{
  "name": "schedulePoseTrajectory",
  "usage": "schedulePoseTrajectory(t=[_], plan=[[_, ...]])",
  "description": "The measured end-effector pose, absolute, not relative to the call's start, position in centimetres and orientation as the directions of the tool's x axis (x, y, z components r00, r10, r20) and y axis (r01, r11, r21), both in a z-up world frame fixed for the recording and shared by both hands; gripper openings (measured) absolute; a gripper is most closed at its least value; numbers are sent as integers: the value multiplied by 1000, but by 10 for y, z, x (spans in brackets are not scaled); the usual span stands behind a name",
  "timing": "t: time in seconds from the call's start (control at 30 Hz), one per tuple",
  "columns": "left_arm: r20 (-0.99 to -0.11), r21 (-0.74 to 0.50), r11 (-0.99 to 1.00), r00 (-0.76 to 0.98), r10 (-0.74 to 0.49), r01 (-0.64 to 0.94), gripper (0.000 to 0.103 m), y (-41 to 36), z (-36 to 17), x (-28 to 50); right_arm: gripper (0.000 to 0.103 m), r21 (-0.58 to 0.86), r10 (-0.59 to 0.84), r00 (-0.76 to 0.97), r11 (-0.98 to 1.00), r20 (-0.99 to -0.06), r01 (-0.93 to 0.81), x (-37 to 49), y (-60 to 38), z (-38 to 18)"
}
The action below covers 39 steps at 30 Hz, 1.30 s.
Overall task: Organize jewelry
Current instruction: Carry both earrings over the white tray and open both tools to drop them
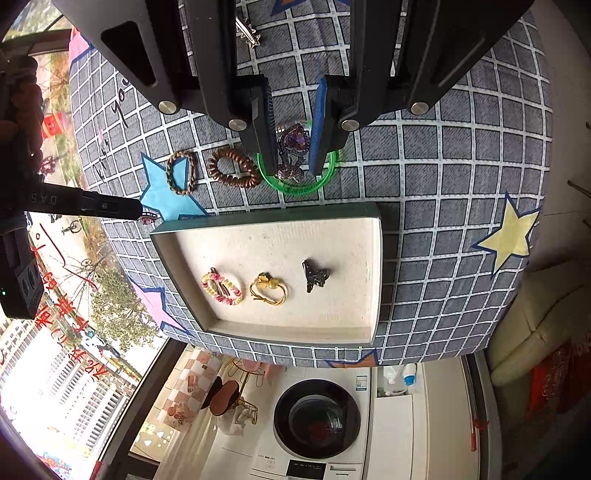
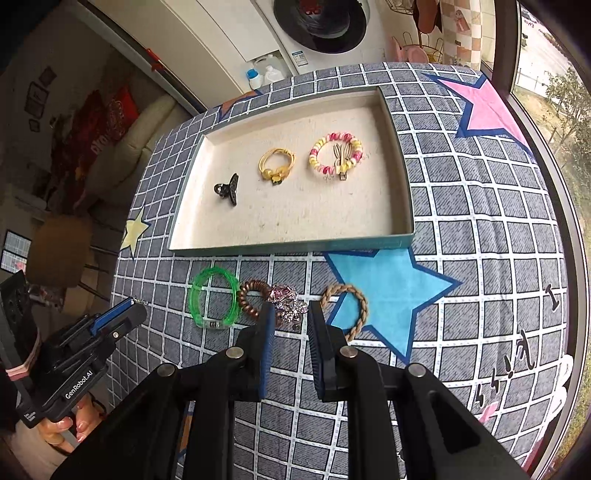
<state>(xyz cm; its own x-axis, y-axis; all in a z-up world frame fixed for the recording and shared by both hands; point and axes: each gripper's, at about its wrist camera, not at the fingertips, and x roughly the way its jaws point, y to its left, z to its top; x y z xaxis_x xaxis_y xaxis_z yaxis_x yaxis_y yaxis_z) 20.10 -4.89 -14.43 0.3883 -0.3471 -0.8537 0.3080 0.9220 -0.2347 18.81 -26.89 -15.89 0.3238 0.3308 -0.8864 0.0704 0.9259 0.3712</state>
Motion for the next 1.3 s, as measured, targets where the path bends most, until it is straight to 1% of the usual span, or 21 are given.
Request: schedulePoseTrajectory(t=[0.17,0.4,0.5,0.93,1.3], plan=[[-849,-213,930,415,-328,299,30,-60,-141,232,19,370,321,355,926,-878,78,221,-283,-154],[-850,-194,939,428,-306,285,30,-72,-149,269,19,375,325,355,924,-877,80,262,-291,-163],[-861,-154,946,431,-270,284,30,-77,-158,279,19,373,326,343,924,-881,79,275,-293,-171],[-906,-120,955,363,-217,272,30,-91,-202,307,19,369,336,266,925,-904,85,302,-292,-215],[-925,-94,969,340,-170,229,30,-92,-225,325,19,318,282,259,942,-924,110,322,-300,-234]])
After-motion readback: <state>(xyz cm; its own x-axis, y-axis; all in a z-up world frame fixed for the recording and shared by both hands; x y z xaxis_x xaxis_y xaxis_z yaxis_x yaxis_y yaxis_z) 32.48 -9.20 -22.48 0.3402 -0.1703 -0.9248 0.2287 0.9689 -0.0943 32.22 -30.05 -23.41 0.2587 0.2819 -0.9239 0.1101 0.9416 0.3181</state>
